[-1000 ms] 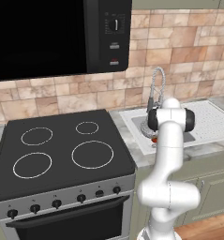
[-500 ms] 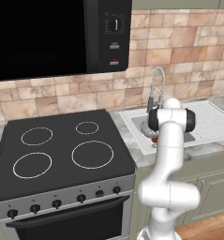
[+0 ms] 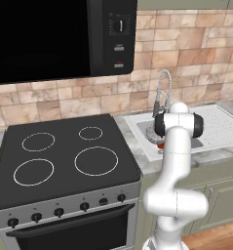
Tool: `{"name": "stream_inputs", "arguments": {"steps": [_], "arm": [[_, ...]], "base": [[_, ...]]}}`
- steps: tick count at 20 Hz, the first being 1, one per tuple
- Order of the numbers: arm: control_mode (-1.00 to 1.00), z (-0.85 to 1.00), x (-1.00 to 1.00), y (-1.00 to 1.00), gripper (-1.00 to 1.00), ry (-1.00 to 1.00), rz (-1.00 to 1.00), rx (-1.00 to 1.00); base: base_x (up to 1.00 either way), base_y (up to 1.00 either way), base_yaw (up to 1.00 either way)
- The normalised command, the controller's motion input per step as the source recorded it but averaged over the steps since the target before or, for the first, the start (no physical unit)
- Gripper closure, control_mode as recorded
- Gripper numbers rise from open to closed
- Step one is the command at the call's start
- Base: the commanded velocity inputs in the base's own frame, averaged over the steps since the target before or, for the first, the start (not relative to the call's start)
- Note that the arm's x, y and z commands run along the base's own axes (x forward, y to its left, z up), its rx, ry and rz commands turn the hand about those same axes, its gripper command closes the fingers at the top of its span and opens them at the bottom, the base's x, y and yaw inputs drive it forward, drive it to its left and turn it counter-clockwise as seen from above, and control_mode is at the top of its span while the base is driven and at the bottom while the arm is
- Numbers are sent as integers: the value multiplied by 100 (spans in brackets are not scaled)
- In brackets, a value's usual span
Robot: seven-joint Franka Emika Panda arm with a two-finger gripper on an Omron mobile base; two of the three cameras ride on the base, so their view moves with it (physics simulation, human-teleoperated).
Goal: Pick the strainer and cup and place them in the sink. Then turn on the water.
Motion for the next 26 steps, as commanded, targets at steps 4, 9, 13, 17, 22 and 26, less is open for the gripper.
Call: {"name": "stream_inputs", "arguments": {"steps": [4,9,13,17,22,26], "arm": [[-100,0,0,0,-100,0,0,0],[-100,1,-1,0,-100,0,0,0],[-100,8,-11,-4,-100,0,0,0],[-100,25,-16,-13,-100,0,0,0],[-100,24,-16,-14,-100,-1,0,0],[-100,29,-8,-6,-100,-2,0,0]], "base": [[0,0,0],[0,0,0],[0,0,0],[0,0,0],[0,0,0],[0,0,0]]}}
